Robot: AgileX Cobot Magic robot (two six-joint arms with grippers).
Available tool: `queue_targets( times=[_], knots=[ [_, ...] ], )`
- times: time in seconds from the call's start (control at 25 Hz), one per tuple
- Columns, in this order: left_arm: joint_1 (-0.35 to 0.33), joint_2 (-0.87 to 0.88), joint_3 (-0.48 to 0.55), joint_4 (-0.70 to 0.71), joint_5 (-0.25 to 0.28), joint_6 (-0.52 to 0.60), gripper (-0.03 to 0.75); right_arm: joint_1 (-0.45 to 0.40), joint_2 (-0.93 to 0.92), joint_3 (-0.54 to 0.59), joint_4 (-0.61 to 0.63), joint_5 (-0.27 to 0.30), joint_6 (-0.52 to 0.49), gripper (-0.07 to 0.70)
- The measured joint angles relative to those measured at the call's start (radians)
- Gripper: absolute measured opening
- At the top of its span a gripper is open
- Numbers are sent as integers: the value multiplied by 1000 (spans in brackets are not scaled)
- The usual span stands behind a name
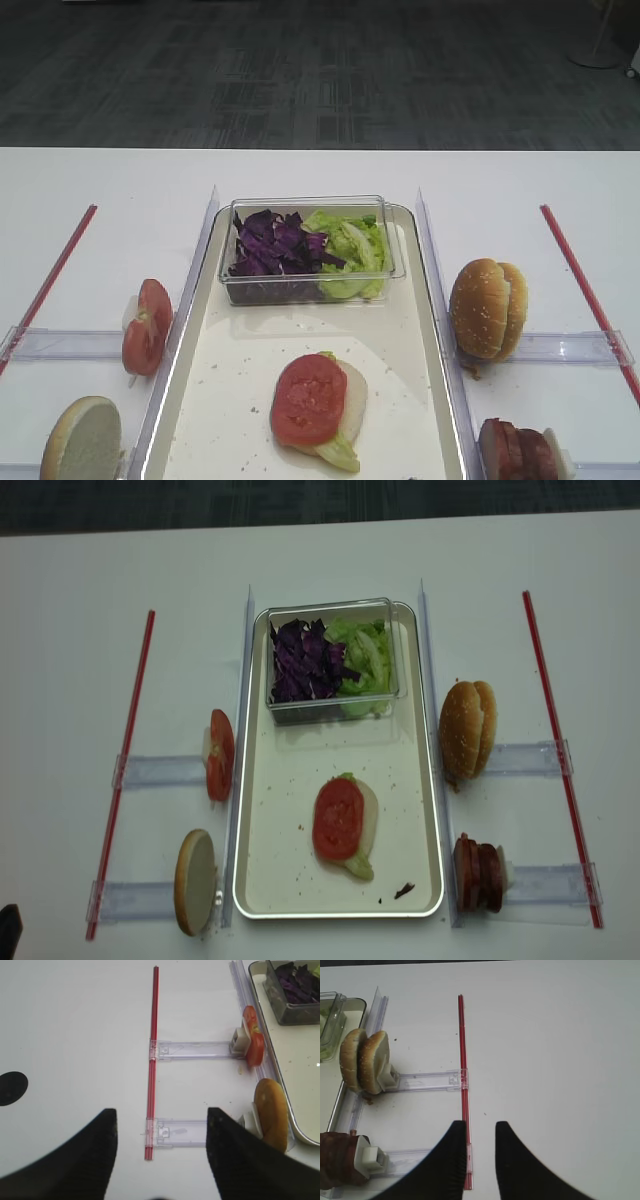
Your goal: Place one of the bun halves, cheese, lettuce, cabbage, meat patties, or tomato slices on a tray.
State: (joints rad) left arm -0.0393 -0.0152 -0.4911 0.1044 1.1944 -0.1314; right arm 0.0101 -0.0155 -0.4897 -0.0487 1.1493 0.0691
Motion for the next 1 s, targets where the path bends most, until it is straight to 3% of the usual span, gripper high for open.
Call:
queue_targets(
  times=[1.0],
  knots=[
    [0, 0, 0, 0, 0, 0, 366, 0, 0, 0, 0, 0, 0, 193]
  ],
)
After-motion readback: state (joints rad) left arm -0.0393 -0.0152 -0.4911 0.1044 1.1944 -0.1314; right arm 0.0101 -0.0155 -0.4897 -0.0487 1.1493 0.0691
